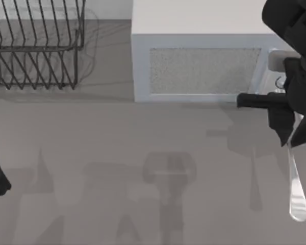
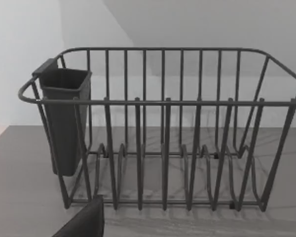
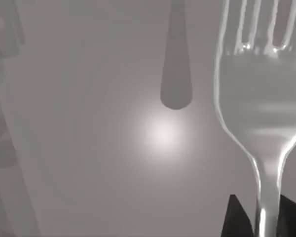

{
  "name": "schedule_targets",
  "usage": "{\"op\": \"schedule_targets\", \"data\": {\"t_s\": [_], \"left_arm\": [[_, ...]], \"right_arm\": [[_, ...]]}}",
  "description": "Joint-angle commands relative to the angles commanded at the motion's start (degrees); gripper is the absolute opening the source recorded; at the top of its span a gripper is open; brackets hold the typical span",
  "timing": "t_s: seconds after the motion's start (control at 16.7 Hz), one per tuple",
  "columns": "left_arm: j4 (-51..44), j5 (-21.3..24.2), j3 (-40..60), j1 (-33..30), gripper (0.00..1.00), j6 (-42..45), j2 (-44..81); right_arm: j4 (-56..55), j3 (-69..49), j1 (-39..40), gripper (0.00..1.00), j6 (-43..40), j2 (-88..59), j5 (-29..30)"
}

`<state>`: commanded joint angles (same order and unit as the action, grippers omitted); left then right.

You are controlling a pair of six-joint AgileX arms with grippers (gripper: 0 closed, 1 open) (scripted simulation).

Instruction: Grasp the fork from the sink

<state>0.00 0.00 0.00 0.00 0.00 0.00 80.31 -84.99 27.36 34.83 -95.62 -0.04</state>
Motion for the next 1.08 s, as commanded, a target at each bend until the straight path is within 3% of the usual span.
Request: {"op": "schedule_targets", "data": {"t_s": [0.24,0.6,1.08], "left_arm": [[0.0,0.0,0.0,0.0,1.0,0.0,0.0],[0.0,0.0,0.0,0.0,1.0,0.0,0.0],[0.0,0.0,0.0,0.0,1.0,0.0,0.0]], "right_arm": [[-2.8,4.6,5.9,0.0,-0.9,2.7,0.0],[-3.6,5.4,5.7,0.0,-0.9,2.3,0.0],[-24.0,21.3,6.0,0.0,-0.7,-1.0,0.0]]}}
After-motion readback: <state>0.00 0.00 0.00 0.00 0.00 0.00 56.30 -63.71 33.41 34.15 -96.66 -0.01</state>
